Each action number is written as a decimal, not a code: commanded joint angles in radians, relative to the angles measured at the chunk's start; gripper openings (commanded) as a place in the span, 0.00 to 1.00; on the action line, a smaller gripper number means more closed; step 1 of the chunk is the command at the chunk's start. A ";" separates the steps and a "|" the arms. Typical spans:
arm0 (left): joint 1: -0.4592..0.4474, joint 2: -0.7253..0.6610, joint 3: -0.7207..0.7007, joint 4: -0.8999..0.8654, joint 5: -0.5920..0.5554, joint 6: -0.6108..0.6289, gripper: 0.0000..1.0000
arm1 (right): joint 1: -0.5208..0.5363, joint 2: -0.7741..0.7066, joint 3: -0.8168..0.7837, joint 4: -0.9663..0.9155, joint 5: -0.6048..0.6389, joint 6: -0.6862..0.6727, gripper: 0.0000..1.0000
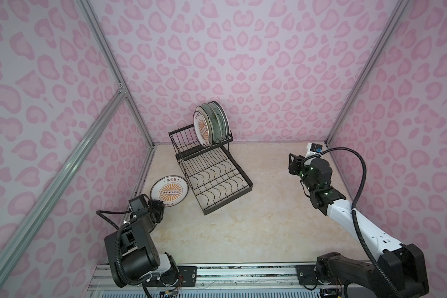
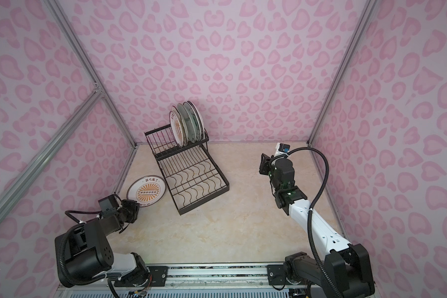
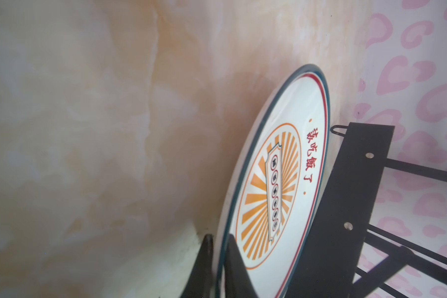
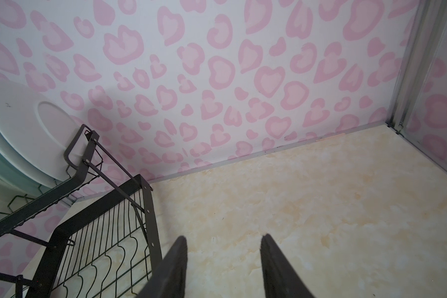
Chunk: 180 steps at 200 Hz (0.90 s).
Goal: Load plates into a dish rack
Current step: Pick up the plate from the middle-left of the table.
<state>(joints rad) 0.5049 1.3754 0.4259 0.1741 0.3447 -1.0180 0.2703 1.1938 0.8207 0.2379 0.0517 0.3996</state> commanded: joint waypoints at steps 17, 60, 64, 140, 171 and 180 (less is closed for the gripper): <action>0.000 -0.075 0.012 -0.169 -0.080 0.040 0.03 | 0.000 -0.006 -0.008 0.000 -0.002 -0.007 0.46; 0.001 -0.196 0.029 -0.258 -0.125 0.058 0.03 | 0.000 -0.008 -0.009 0.004 -0.010 -0.006 0.46; 0.000 -0.205 0.032 -0.263 -0.127 0.059 0.03 | 0.001 -0.008 -0.010 0.004 -0.012 -0.005 0.46; 0.000 -0.331 0.066 -0.347 -0.110 0.059 0.03 | 0.001 -0.021 -0.021 0.006 -0.020 -0.005 0.46; 0.001 -0.377 0.090 -0.403 -0.108 0.064 0.03 | 0.001 -0.024 -0.025 0.009 -0.022 -0.005 0.46; 0.001 -0.396 0.093 -0.419 -0.111 0.065 0.03 | 0.002 -0.026 -0.026 0.010 -0.023 -0.002 0.46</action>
<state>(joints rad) 0.5049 1.0149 0.4999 -0.2111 0.2352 -0.9699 0.2703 1.1706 0.8036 0.2379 0.0330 0.3996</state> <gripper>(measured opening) 0.092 0.460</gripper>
